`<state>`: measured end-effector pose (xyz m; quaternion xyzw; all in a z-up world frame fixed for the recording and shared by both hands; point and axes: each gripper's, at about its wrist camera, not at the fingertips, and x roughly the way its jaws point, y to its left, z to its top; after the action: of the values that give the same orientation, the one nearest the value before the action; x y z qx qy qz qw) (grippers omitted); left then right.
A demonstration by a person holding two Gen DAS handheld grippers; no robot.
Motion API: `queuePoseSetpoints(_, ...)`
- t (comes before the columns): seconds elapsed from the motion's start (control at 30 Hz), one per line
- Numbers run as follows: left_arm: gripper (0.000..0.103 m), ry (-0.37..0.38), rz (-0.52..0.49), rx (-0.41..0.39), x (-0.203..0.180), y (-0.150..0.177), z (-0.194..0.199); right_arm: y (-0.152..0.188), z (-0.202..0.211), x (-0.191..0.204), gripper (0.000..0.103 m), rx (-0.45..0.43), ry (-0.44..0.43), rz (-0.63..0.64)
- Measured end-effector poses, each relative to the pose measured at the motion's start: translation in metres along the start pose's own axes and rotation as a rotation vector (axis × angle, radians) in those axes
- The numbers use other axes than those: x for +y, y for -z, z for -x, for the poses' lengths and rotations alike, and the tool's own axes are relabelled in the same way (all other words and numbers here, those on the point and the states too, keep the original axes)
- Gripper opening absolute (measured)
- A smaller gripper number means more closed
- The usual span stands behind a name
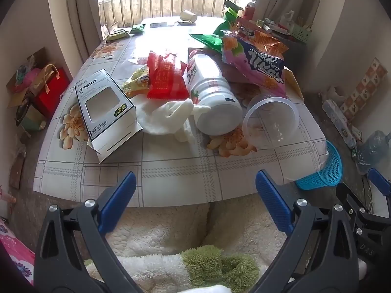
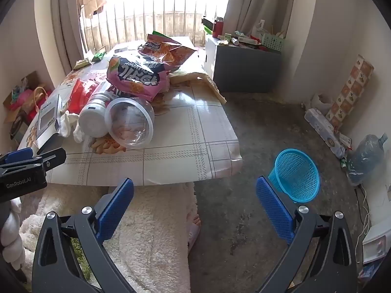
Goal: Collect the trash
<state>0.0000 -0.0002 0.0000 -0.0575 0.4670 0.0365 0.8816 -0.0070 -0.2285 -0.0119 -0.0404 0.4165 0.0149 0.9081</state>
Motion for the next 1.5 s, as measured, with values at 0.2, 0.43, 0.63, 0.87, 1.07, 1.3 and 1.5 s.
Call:
queuePoseSetpoints(0.2,0.094,-0.011,0.019,-0.022,-0.001,0.001,0.004,0.000,0.000,-0.001,0.097,-0.001,-0.002,0.000)
queuePoseSetpoints(0.43,0.094,0.021,-0.014,-0.008,-0.007,0.001,0.004,0.001,0.001,-0.003,0.097,-0.002,-0.004,-0.002)
queuePoseSetpoints(0.63,0.094,0.024,-0.018,-0.007,-0.006,0.001,0.005,0.002,0.002,-0.003,0.097,-0.003,-0.002,-0.002)
queuePoseSetpoints(0.87,0.094,0.025,-0.023,-0.007,-0.008,0.002,0.005,0.002,0.001,-0.004,0.097,-0.001,-0.003,-0.002)
queuePoseSetpoints(1.07,0.094,0.025,-0.024,-0.003,-0.009,0.005,0.002,0.002,0.000,-0.005,0.097,-0.001,0.000,-0.002)
queuePoseSetpoints(1.3,0.094,0.024,-0.026,-0.002,-0.009,0.005,0.001,0.003,0.000,-0.005,0.097,-0.001,0.000,-0.001)
queuePoseSetpoints(1.5,0.094,0.026,-0.030,0.000,-0.009,0.007,-0.001,0.003,0.000,-0.004,0.097,0.001,0.000,-0.002)
